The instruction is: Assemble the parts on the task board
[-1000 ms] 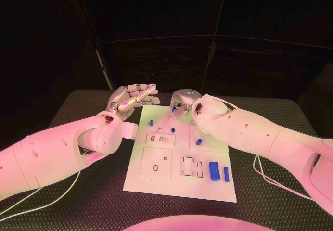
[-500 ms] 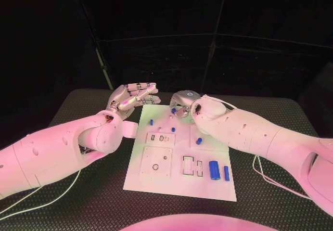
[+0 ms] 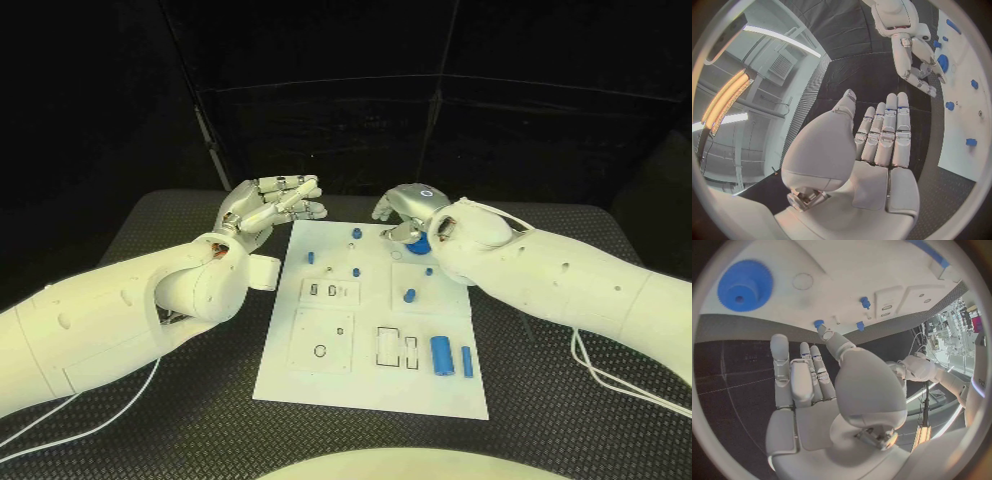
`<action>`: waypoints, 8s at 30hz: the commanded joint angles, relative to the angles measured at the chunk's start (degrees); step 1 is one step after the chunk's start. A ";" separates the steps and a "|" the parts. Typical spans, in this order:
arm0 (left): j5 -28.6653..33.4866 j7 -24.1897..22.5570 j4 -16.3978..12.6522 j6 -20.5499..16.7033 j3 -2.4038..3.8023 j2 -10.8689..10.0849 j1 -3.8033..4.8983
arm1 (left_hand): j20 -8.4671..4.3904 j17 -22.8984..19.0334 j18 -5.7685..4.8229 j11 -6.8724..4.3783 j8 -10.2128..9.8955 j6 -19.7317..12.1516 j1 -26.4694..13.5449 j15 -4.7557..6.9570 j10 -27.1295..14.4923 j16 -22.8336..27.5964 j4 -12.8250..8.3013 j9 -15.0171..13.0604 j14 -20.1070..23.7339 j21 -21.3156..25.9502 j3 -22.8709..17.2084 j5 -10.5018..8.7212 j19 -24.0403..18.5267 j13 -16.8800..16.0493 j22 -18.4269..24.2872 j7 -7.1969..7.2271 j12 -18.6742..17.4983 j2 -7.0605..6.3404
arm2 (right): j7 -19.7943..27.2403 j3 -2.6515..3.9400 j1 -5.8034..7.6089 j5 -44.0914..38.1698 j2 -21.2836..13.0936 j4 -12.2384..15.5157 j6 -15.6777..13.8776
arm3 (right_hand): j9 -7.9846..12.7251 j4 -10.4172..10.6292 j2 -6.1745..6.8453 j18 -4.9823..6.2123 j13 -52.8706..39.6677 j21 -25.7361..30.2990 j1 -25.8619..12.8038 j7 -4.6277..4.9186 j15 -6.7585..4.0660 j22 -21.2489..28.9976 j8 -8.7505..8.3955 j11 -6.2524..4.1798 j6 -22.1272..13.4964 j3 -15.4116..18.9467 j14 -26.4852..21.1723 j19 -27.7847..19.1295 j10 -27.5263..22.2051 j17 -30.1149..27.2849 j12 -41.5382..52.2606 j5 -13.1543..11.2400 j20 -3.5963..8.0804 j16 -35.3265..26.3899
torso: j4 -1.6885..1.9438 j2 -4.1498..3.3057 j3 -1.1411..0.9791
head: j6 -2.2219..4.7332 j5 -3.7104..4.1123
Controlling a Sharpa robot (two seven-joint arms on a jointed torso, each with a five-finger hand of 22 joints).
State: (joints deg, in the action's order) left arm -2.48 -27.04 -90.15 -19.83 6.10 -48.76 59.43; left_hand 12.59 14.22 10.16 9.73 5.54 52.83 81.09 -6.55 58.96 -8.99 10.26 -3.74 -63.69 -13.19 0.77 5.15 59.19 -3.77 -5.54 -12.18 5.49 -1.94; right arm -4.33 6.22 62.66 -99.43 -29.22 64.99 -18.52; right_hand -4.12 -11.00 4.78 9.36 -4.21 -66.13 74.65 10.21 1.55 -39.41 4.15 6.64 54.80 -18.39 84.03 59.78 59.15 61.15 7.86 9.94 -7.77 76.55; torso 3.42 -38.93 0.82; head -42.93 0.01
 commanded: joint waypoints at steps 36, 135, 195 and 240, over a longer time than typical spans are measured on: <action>-0.21 -0.09 1.18 1.23 0.05 0.58 0.08 | 0.19 0.11 0.29 -0.08 -0.35 -0.15 -0.01 -0.16 -0.41 0.43 -0.29 0.05 -0.16 0.28 -0.01 -0.06 0.37 0.09 0.09 -0.25 -0.25 0.63 | -7.11 1.30 -0.10 16.34 -5.19 -0.87 8.95 | -0.15 25.18 2.38 -2.57 -61.63 -8.88 8.08 -0.76 -1.37 -15.24 4.67 -2.23 -5.09 21.31 4.90 10.39 17.46 23.34 63.05 5.62 1.37 11.77 | -1.28 0.44 -0.29 | -0.26 1.08; -0.22 0.25 2.15 1.32 0.06 1.62 0.10 | 0.20 0.40 0.31 -0.12 -0.48 0.00 0.53 -0.15 -0.35 0.92 -1.06 0.00 -0.24 0.64 0.10 -0.06 0.46 0.04 0.34 -0.19 -0.43 0.91 | -3.75 -1.14 -0.69 4.56 9.02 -4.57 4.36 | 0.46 18.19 0.13 -3.33 -71.95 -11.32 6.59 -1.82 -2.32 -19.45 3.28 -3.26 2.50 9.42 5.05 12.19 22.13 24.30 71.06 3.22 2.41 12.09 | -1.21 0.33 -0.62 | -1.89 -0.23; -0.22 0.16 3.47 1.76 0.05 1.19 0.08 | 0.21 0.51 0.31 -0.12 -0.52 0.07 0.54 -0.17 -0.28 1.10 -1.27 -0.01 -0.29 0.76 0.26 -0.05 0.52 0.03 0.43 -0.20 -0.47 0.90 | 11.60 -1.23 -1.03 31.35 -16.35 4.00 0.17 | 0.12 17.88 1.70 -3.38 -69.67 -11.72 4.90 -0.24 -0.87 -20.04 -0.31 -1.72 -2.95 13.43 5.05 12.30 20.10 24.49 69.30 4.35 0.88 12.14 | -2.77 0.48 -0.87 | -1.12 0.96; -0.22 0.19 4.56 1.76 0.04 1.68 0.05 | 0.21 0.55 0.31 -0.14 -0.53 0.11 0.54 -0.16 -0.23 1.16 -1.34 -0.02 -0.31 0.80 0.32 -0.05 0.54 0.02 0.46 -0.17 -0.47 0.89 | 12.80 -1.23 -4.68 31.28 -13.25 -1.60 4.13 | -0.41 15.79 -1.37 -3.45 -70.76 -11.92 7.48 -1.14 -1.53 -20.47 1.68 -2.56 1.53 12.09 5.17 12.59 20.92 25.05 70.21 3.27 1.41 12.30 | -2.64 0.52 -0.85 | -1.99 1.12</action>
State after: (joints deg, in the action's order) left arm -2.51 -26.39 -85.53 -18.67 6.08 -47.13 59.40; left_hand 12.80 14.71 10.16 9.73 5.34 52.84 81.48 -6.55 58.97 -8.15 9.32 -3.75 -63.69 -12.71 1.08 5.15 59.40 -3.78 -5.18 -12.18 5.27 -1.13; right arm 8.13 4.97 57.92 -67.71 -42.53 63.41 -15.03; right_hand -4.47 5.09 3.81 6.19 -74.94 -77.73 82.13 9.06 0.39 -59.82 5.48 4.29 56.08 -6.39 83.94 72.09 79.95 74.94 77.87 13.51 -6.65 88.86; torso 0.81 -38.38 -0.01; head -44.87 1.14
